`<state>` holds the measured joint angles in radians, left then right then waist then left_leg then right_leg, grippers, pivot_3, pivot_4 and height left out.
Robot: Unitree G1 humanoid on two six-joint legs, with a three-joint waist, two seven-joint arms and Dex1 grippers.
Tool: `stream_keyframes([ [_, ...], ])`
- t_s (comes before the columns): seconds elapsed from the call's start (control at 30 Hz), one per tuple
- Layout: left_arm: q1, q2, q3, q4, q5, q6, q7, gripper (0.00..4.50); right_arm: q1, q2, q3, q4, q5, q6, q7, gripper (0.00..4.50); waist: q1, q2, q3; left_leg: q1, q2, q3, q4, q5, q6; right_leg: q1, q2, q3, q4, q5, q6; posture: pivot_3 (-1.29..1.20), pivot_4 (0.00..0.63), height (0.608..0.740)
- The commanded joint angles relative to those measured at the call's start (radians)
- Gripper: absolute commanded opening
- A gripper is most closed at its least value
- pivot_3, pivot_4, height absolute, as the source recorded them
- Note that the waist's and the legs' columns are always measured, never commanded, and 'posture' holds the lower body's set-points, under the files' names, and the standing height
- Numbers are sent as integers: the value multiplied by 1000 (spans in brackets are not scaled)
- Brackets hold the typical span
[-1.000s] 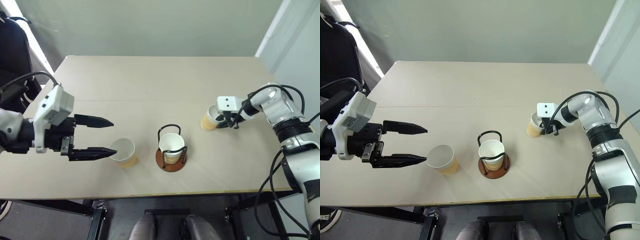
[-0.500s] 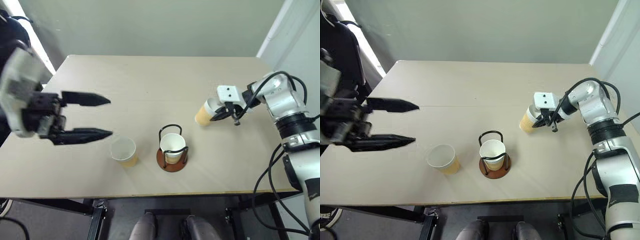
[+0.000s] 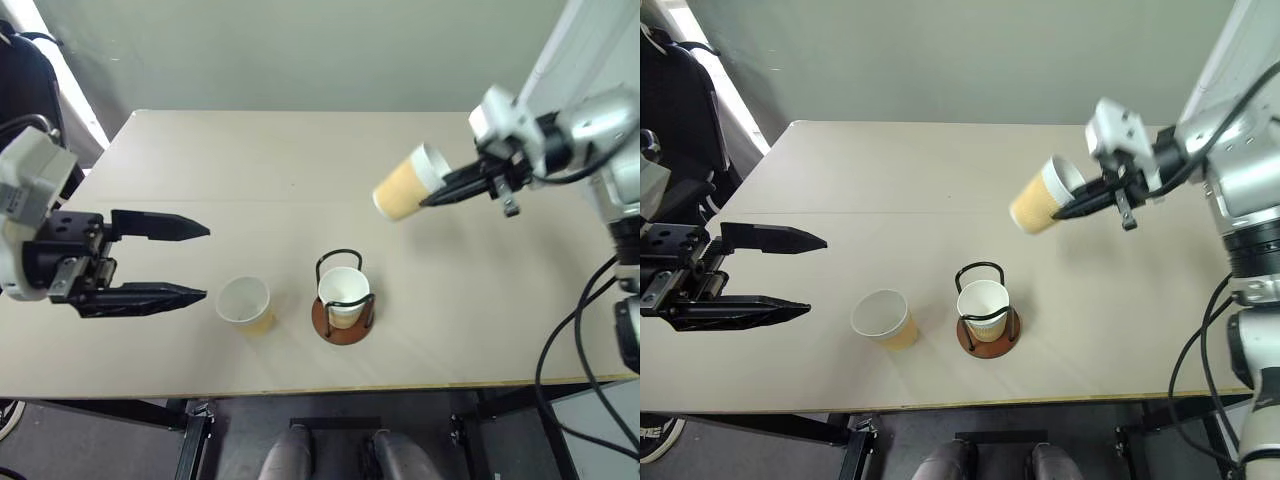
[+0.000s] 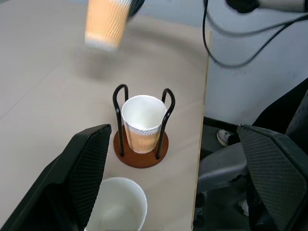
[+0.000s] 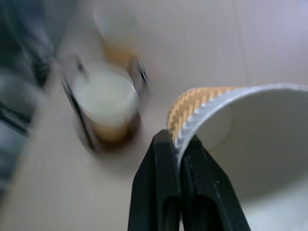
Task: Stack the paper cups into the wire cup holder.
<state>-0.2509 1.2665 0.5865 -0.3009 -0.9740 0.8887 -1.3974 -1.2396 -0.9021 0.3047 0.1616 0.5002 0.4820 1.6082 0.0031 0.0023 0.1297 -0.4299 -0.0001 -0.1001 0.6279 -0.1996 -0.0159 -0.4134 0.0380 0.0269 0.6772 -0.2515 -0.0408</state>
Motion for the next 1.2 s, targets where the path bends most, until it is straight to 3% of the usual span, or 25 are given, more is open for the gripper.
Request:
stream_keyframes([
  [0.03, 3, 6, 33, -17, 11, -28, -4, 4500, 33, 4, -47, -238, 197, 163, 6, 34, -1, -2, -1, 1, 2, 0, 1, -1, -1, 2, 2, 0, 0, 0, -1, 0, 150, 740],
  [0.13, 3, 5, 23, -20, 13, -34, 2, 4500, 98, 41, -35, -357, 199, 219, -35, 34, -3, -3, 0, 8, 6, -1, 1, -3, -2, 10, 8, 3, -4, -1, -2, 0, 150, 740],
  [0.3, 4, 6, 16, -24, 20, -36, 5, 4500, 160, 109, 64, -372, -13, 144, -151, 34, -3, -3, 0, 12, 8, -2, 2, -2, -2, 10, 10, 3, 1, -1, -5, 0, 150, 740],
  [0.8, 35, 0, 45, -54, 9, -23, 31, 4500, 211, 155, 128, -349, -186, 59, -134, 34, -2, -3, 0, 10, 9, -1, 2, -4, -2, 7, 10, 2, 1, 0, -7, 0, 150, 740],
  [1.2, 32, 2, 38, -53, 10, -29, 36, 4500, 239, 166, 130, -359, -226, 44, -121, 34, -2, -3, 0, 10, 10, -1, 2, -4, -2, 8, 11, 2, 2, 0, -7, 0, 150, 740],
])
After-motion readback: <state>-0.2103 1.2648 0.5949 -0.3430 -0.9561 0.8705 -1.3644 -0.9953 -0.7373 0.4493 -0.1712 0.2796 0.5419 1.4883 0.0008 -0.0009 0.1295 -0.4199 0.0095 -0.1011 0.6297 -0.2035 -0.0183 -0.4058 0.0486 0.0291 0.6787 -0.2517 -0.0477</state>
